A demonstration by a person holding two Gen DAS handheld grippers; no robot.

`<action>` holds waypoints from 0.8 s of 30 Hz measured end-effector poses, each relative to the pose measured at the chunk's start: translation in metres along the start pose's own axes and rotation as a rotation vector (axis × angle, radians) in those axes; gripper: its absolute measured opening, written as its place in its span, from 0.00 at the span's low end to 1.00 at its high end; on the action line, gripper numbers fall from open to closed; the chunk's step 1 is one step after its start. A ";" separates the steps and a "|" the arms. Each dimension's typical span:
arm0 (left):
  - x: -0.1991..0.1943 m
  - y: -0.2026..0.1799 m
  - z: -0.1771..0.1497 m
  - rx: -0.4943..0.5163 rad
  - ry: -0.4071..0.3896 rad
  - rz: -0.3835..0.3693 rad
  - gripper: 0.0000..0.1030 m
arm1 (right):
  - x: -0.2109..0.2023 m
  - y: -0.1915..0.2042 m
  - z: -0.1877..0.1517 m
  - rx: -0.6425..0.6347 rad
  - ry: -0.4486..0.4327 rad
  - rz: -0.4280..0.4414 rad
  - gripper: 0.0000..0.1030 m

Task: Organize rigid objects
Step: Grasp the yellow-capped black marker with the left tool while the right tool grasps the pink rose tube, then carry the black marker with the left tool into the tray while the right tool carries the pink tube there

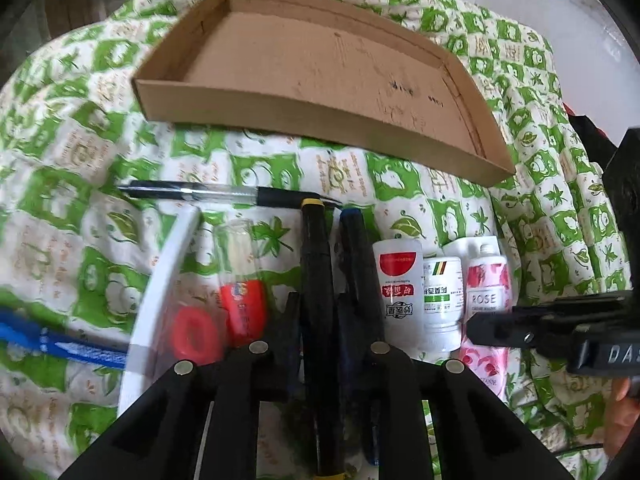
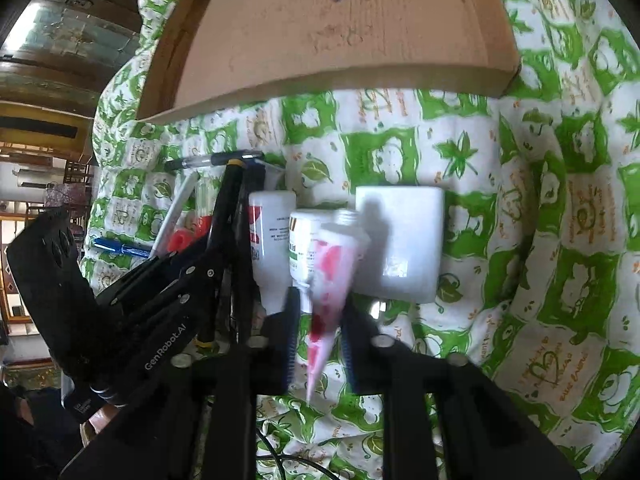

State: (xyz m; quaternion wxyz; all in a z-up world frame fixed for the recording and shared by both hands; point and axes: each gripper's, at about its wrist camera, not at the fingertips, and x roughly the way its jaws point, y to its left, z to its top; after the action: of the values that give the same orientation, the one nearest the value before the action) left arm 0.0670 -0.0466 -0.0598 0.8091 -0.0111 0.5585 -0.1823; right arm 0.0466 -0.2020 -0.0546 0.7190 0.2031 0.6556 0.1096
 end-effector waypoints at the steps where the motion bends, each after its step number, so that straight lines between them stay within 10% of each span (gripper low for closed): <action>1: -0.004 0.000 -0.001 -0.002 -0.012 -0.005 0.15 | -0.004 0.002 0.000 -0.012 -0.012 0.006 0.12; 24: -0.055 -0.027 0.048 0.018 -0.194 -0.109 0.14 | -0.098 -0.019 0.060 0.013 -0.301 -0.040 0.12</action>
State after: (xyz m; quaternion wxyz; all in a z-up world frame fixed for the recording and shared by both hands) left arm 0.0862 -0.0639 0.0141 0.8484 -0.0518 0.4744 -0.2289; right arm 0.0925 -0.2698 0.0285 0.8099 0.2089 0.5449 0.0595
